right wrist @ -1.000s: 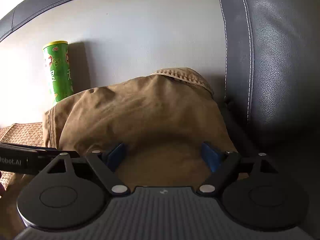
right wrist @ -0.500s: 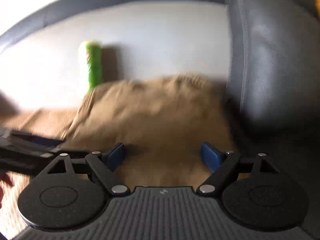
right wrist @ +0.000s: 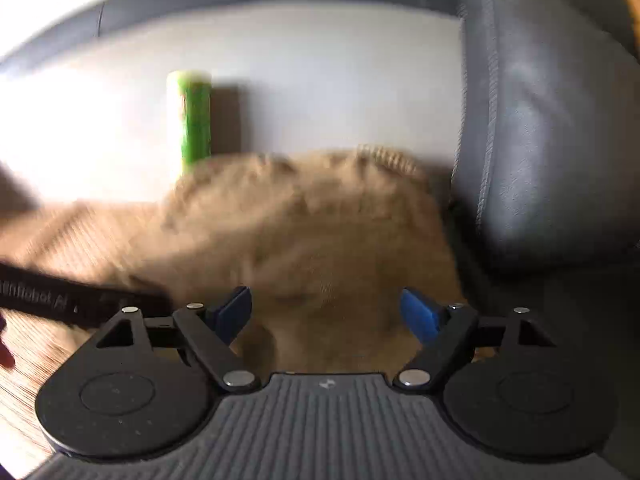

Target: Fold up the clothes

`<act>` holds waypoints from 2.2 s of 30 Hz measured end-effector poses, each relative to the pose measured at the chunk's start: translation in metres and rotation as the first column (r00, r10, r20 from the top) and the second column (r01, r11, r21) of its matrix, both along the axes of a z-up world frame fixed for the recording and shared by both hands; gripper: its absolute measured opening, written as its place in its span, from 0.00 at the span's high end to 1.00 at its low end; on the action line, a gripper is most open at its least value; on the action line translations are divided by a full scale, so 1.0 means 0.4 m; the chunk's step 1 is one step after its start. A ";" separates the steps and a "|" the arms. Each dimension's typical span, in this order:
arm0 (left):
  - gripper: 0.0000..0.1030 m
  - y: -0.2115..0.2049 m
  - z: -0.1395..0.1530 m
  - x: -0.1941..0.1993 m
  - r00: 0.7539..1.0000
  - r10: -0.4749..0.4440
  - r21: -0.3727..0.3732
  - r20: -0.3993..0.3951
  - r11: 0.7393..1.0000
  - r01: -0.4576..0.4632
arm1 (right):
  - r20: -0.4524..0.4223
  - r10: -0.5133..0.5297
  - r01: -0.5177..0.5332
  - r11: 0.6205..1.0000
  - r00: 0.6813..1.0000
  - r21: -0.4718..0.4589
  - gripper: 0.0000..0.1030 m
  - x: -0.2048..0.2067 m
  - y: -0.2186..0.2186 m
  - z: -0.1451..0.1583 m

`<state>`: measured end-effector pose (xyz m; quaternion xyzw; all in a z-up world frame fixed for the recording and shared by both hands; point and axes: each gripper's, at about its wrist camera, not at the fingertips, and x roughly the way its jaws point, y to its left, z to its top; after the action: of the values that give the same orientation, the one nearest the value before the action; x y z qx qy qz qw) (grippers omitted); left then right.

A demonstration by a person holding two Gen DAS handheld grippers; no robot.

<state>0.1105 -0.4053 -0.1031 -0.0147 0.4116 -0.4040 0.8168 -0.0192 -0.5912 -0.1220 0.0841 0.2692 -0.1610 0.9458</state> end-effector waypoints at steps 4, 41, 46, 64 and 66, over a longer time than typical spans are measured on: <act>0.17 0.119 0.105 -0.125 0.999 0.037 0.001 0.007 0.999 -0.037 | 0.085 0.025 -0.035 0.993 0.996 0.111 0.12 -0.165 0.047 0.139; 0.00 0.168 0.346 -0.537 0.961 0.050 0.098 0.271 0.992 -0.080 | 0.019 0.085 -0.086 0.996 0.996 0.024 0.01 -0.526 0.187 0.331; 0.00 0.169 0.346 -0.531 0.964 0.053 0.105 0.262 0.991 -0.083 | 0.014 0.086 -0.086 0.996 0.996 0.025 0.01 -0.518 0.190 0.326; 0.00 0.175 0.344 -0.531 0.955 0.049 0.113 0.291 0.990 -0.085 | 0.006 0.085 -0.085 0.996 0.996 0.027 0.01 -0.504 0.183 0.322; 0.00 0.174 0.344 -0.533 0.953 0.045 0.116 0.298 0.990 -0.083 | 0.004 0.085 -0.085 0.996 0.996 0.025 0.01 -0.503 0.184 0.323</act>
<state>-0.1026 -0.3357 0.0346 0.0843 0.3094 -0.3480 0.8810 -0.2203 -0.5175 0.0071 0.0848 0.2730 -0.1170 0.9511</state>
